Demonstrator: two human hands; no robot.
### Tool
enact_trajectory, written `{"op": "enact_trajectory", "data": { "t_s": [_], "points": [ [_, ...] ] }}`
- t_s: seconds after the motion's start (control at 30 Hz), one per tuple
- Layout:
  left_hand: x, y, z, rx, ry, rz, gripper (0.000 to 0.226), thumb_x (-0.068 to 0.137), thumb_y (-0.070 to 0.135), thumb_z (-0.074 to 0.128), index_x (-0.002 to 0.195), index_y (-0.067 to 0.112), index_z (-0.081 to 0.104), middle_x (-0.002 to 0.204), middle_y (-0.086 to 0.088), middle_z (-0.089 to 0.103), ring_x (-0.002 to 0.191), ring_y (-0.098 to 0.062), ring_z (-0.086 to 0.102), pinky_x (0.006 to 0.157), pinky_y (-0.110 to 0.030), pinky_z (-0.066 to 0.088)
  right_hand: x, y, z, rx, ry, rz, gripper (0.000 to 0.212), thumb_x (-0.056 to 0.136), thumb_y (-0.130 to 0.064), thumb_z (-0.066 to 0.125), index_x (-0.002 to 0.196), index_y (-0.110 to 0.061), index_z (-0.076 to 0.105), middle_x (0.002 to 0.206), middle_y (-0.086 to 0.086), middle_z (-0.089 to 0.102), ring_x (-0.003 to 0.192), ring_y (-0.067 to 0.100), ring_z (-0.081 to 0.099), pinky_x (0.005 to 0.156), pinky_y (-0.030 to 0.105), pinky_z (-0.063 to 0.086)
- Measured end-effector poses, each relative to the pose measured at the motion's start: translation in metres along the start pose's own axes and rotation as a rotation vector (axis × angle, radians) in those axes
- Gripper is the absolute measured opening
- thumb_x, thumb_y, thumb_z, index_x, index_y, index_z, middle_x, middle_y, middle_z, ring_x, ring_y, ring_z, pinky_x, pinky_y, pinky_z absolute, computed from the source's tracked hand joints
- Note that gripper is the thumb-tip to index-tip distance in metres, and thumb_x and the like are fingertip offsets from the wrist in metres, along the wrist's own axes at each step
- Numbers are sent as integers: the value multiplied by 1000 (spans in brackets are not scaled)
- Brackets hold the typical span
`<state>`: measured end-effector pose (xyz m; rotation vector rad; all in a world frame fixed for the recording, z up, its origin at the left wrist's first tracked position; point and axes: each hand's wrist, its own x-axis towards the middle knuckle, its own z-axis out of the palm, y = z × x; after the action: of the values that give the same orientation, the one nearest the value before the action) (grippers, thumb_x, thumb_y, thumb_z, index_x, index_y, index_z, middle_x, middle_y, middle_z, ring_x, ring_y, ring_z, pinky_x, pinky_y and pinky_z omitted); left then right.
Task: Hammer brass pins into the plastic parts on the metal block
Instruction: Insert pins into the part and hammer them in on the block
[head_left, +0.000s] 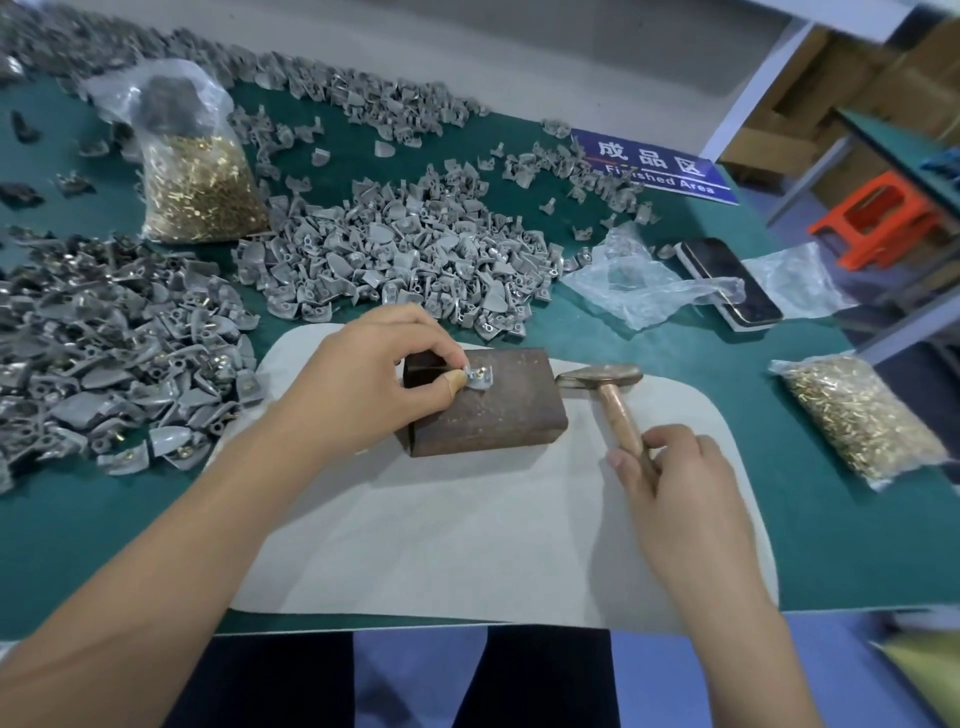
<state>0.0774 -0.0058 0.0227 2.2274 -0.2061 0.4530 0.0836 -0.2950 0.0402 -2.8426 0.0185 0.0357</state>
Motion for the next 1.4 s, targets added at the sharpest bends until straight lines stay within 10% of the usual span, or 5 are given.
{"op": "enact_trajectory", "data": {
  "t_s": [0.33, 0.83, 1.17, 1.4],
  "points": [
    [-3, 5, 4, 85, 80, -19, 6, 83, 30, 78, 87, 33, 76, 88, 12, 57, 89, -6, 53, 72, -38, 50, 2, -25, -26, 484, -18, -271, 26, 111, -35, 34, 97, -34, 56, 70, -12, 59, 49, 9, 47, 49, 28, 36],
    [-4, 5, 1, 98, 99, -21, 8, 81, 31, 79, 87, 35, 77, 83, 12, 56, 84, -6, 54, 67, -39, 49, -31, -60, -20, 315, -58, -398, 46, 97, -63, 17, 107, -39, 54, 66, -2, 54, 59, 21, 50, 58, 50, 49],
    [-4, 6, -1, 66, 60, -34, 7, 84, 32, 77, 89, 38, 75, 86, 13, 57, 85, -6, 55, 67, -40, 50, -26, -57, -24, 357, -7, -364, 38, 98, -58, 35, 132, -46, 46, 69, -17, 60, 60, 12, 52, 53, 38, 41],
    [-4, 3, 0, 52, 32, -49, 9, 85, 41, 69, 90, 37, 74, 92, 15, 58, 92, -5, 55, 72, -35, 51, -28, -59, -32, 452, 89, -485, 15, 107, -32, 38, 109, -28, 53, 88, -15, 64, 72, 9, 58, 59, 17, 40]
  ]
}}
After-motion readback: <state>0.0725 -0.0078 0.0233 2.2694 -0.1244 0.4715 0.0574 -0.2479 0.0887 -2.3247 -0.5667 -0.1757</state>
